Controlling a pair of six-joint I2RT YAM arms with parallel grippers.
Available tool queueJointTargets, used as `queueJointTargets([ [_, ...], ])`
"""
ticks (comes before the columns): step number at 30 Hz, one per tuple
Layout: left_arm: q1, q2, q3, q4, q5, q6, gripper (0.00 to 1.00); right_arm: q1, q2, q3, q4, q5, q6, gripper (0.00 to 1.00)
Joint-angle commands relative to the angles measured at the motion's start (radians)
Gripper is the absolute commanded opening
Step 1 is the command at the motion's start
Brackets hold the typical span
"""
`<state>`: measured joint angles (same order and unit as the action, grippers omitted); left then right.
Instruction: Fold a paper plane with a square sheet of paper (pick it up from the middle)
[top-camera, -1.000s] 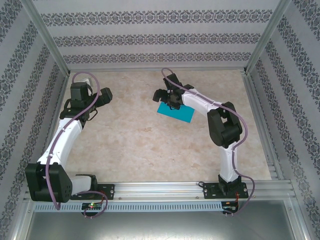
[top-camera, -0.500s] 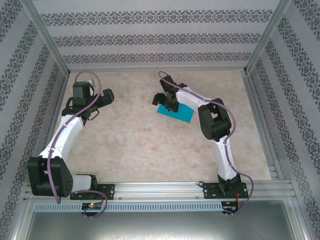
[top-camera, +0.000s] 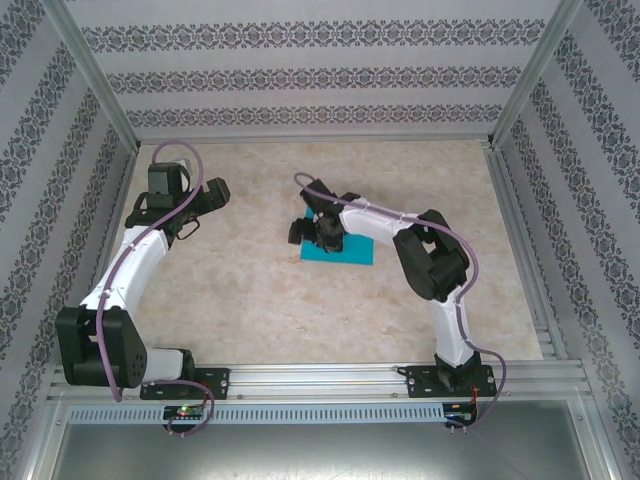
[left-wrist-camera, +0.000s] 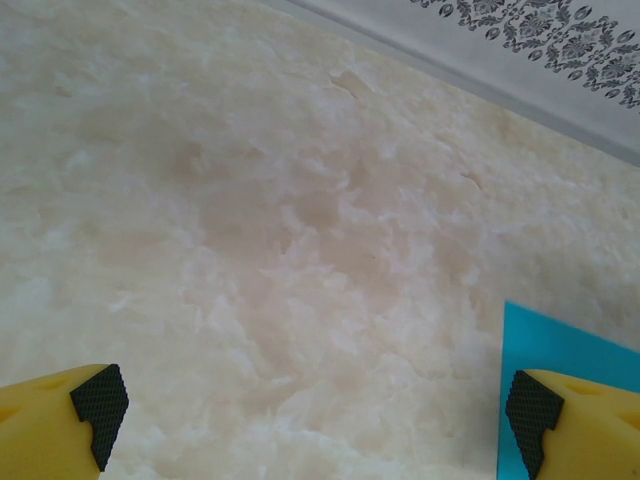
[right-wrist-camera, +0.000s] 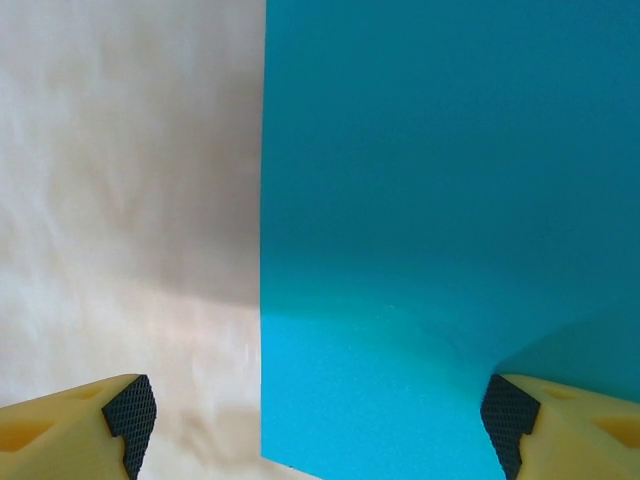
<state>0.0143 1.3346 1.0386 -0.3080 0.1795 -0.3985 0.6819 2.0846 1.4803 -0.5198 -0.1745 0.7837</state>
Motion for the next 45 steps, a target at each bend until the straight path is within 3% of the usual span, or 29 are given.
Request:
queueJointTargets([
  [1, -0.005, 0.018, 0.026, -0.024, 0.018, -0.029, 1.00, 0.090, -0.027, -0.153, -0.124, -0.040, 0.051, 0.89],
  [5, -0.005, 0.034, 0.029, -0.023, 0.030, -0.040, 1.00, 0.149, -0.094, -0.247, -0.155, -0.034, 0.082, 0.89],
  [10, -0.005, 0.046, 0.029, -0.027, 0.037, -0.050, 1.00, 0.138, -0.183, -0.132, -0.227, 0.012, 0.023, 0.90],
  [13, -0.005, 0.042, 0.032, -0.032, 0.037, -0.051, 1.00, 0.122, -0.233, -0.054, -0.274, 0.102, 0.021, 0.98],
  [16, -0.004, 0.041, 0.032, -0.034, 0.038, -0.053, 1.00, 0.090, -0.253, -0.069, -0.277, 0.189, 0.001, 0.98],
  [25, -0.004, 0.058, 0.035, -0.039, 0.054, -0.059, 1.00, 0.048, -0.114, 0.027, -0.360, 0.252, -0.198, 0.98],
  [45, -0.004, 0.084, 0.047, -0.046, 0.086, -0.062, 1.00, 0.032, 0.012, 0.033, -0.373, 0.217, -0.220, 0.93],
])
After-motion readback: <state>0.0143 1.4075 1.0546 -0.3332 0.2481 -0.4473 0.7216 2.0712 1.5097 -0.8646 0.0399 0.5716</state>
